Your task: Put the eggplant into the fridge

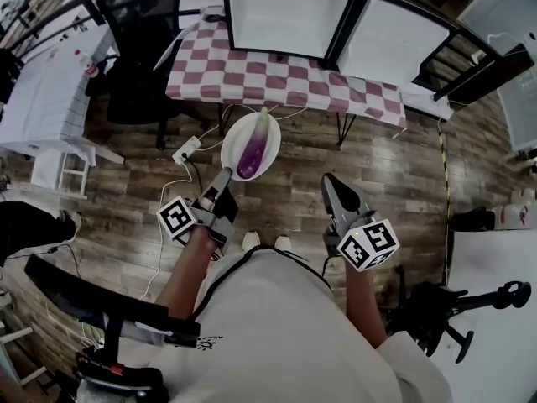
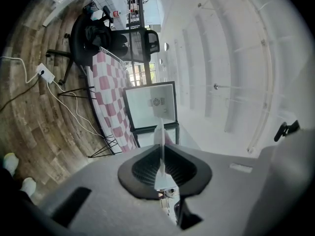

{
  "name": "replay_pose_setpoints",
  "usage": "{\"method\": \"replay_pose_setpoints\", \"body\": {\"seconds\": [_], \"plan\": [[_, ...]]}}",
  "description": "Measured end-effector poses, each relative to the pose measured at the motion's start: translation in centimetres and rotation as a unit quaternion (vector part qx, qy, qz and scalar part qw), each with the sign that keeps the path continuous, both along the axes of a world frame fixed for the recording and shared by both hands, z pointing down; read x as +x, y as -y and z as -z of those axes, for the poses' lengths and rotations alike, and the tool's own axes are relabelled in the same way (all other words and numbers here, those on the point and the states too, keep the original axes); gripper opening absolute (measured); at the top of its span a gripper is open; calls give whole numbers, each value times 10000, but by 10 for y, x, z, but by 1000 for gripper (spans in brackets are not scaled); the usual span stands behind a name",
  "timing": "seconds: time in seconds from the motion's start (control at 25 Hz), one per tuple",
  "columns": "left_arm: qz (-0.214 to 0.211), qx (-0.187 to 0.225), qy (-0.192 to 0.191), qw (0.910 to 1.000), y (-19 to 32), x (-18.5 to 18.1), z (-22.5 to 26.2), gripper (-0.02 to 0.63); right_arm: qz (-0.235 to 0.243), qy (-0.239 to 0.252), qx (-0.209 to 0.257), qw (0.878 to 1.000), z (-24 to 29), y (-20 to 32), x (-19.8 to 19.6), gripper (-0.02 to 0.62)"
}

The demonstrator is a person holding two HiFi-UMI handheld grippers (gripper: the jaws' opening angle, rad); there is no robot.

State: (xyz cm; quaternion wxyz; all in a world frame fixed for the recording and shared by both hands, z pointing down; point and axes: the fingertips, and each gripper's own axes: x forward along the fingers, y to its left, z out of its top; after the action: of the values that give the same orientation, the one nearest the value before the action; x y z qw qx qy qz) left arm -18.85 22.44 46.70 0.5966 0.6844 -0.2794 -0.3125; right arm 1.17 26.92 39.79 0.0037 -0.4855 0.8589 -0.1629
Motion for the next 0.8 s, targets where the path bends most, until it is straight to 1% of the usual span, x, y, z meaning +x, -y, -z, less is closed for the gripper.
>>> {"method": "replay_pose_setpoints", "body": {"seconds": [0.12, 0.44, 0.8], "plan": [[-63, -12, 35, 10000, -1, -6, -5, 34, -78, -6, -8, 10000, -2, -2, -5, 6], [-169, -1, -34, 9999, -2, -20, -10, 32, -235, -104, -72, 9996, -7, -10, -18, 6], [-216, -7, -5, 9998, -6, -38, -15, 34, -232, -147, -113, 9996, -9, -12, -38, 6]]}}
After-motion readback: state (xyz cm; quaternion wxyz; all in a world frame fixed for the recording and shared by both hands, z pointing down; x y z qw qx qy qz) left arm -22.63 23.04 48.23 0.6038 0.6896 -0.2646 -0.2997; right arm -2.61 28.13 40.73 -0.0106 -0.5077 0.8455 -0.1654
